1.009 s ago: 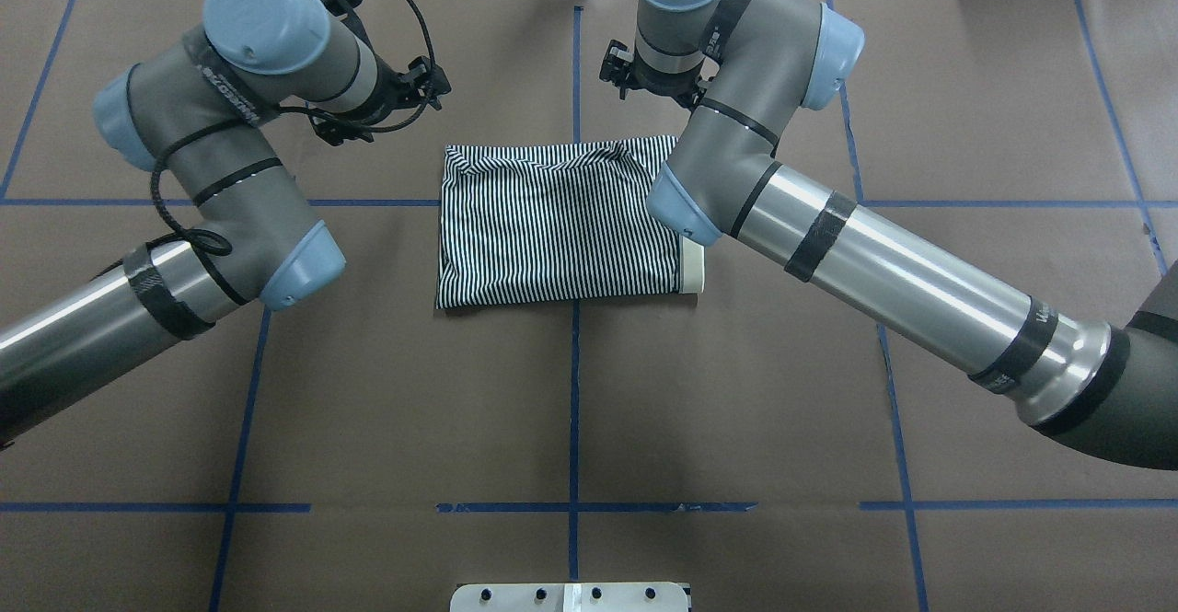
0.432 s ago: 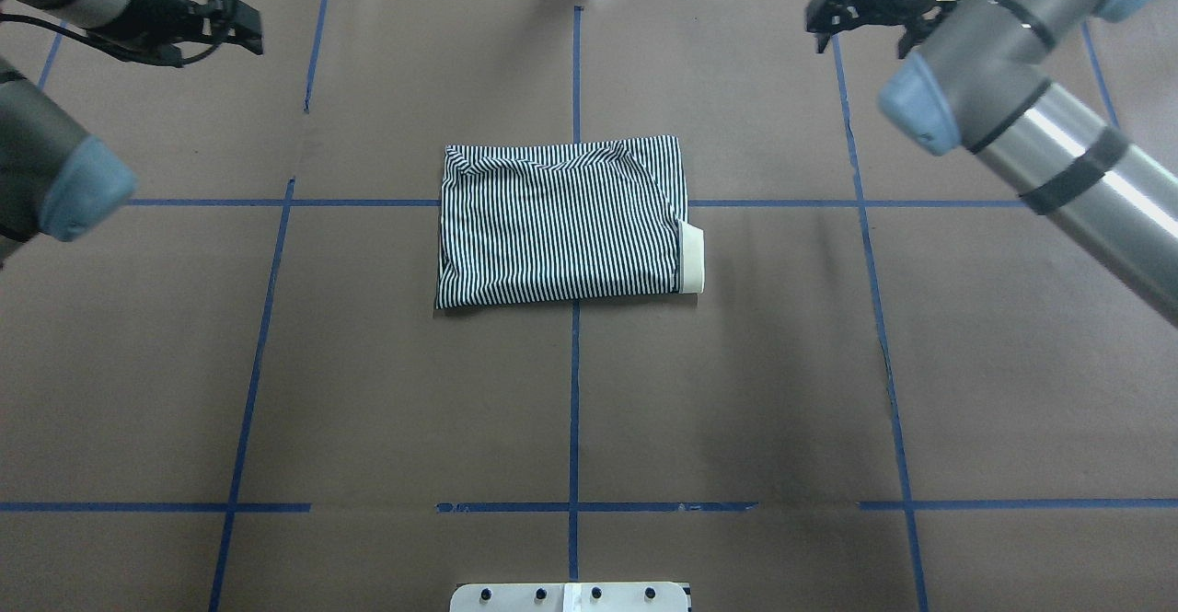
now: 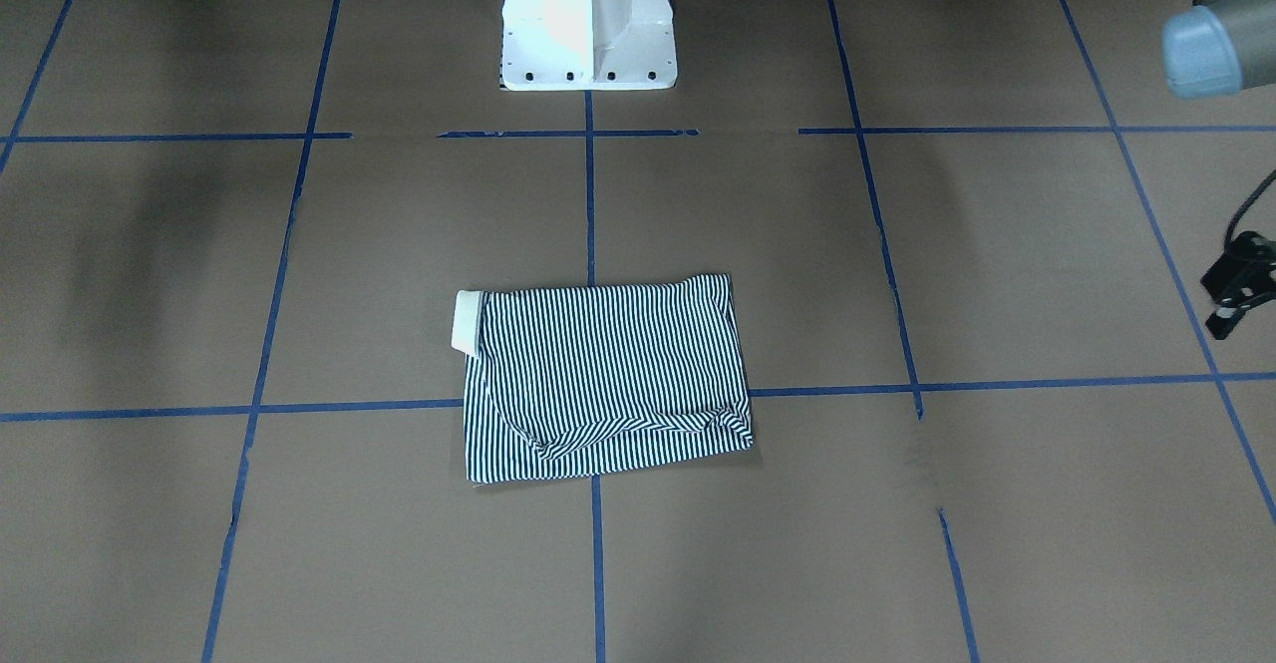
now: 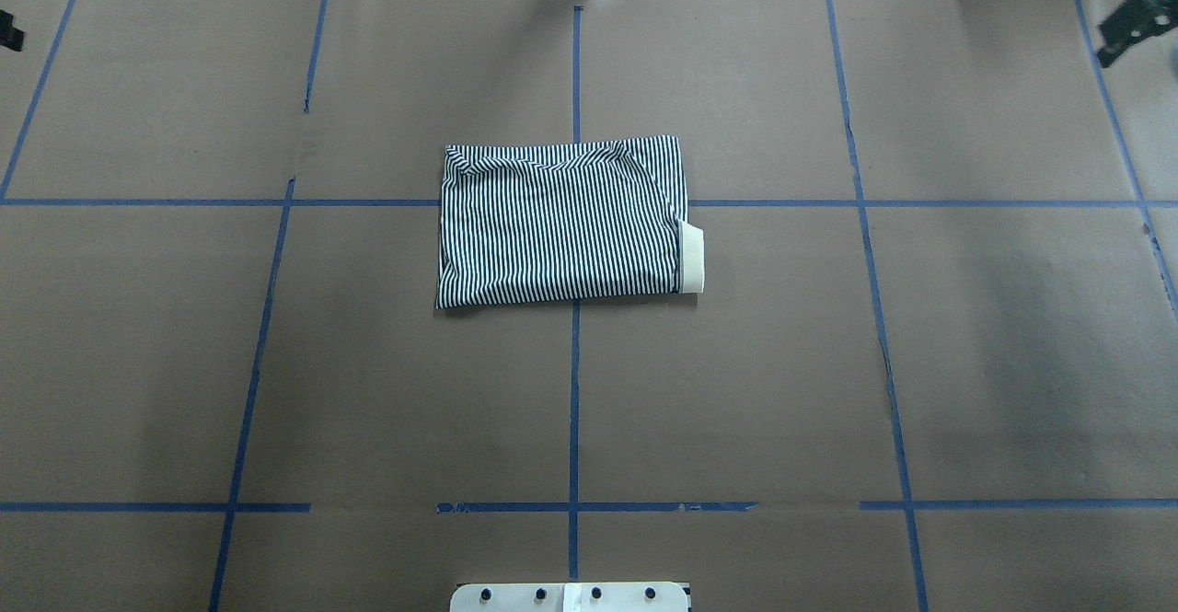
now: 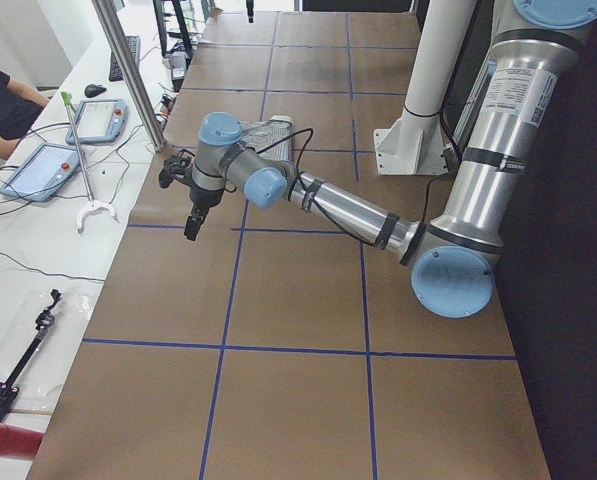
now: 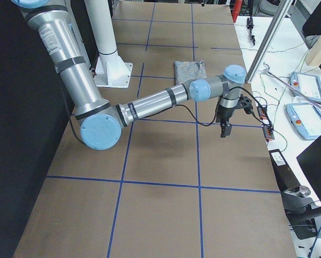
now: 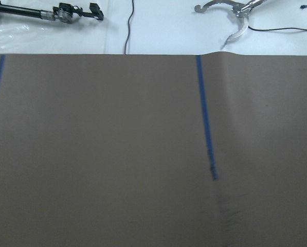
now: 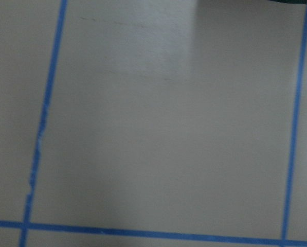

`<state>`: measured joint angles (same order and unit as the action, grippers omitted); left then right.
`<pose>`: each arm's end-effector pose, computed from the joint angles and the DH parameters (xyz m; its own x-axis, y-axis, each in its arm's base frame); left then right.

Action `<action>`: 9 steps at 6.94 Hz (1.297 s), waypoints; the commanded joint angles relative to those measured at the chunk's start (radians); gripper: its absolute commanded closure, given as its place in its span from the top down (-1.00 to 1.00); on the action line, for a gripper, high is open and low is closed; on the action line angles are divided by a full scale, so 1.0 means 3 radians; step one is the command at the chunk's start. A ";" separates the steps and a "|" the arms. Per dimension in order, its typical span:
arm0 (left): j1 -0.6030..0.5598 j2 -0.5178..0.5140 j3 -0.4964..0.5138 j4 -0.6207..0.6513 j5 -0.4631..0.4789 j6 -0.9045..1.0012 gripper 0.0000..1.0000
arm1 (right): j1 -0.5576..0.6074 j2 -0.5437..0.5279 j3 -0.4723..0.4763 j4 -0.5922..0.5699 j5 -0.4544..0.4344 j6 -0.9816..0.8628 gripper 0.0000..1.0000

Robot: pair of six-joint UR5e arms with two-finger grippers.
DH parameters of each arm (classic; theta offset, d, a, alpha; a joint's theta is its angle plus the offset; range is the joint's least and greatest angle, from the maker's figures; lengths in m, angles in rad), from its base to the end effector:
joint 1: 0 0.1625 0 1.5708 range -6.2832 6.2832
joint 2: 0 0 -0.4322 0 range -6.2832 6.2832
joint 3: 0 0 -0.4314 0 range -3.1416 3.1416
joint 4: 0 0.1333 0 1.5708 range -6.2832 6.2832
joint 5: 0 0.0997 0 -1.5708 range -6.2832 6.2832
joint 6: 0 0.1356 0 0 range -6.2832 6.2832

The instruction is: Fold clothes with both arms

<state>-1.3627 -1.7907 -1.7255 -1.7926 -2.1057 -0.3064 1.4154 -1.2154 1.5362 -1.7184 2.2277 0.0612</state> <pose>0.0702 -0.6431 0.4670 0.7977 0.1924 -0.5715 0.0731 0.9099 0.4083 -0.0548 -0.6762 0.5203 0.7739 -0.1666 0.6109 0.1053 0.9852 0.1352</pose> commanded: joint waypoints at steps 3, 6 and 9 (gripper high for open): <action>-0.0673 0.0741 -0.0011 0.0137 -0.0414 0.1385 1.00 | 0.0773 -0.0836 0.0064 -0.0061 0.0305 -0.1288 1.00; -0.0694 0.0876 0.0086 0.0075 -0.0400 0.1216 1.00 | 0.0769 -0.1116 0.0314 -0.0060 0.0316 -0.1104 1.00; -0.0674 0.0912 0.0126 0.0202 -0.0385 0.1211 1.00 | 0.0753 -0.1210 0.0310 -0.0060 0.0494 -0.0864 1.00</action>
<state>-1.5687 -1.5177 -1.7000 -1.7452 -2.2218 0.0571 1.6447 -1.5698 1.6318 -1.7369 2.3533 -0.2166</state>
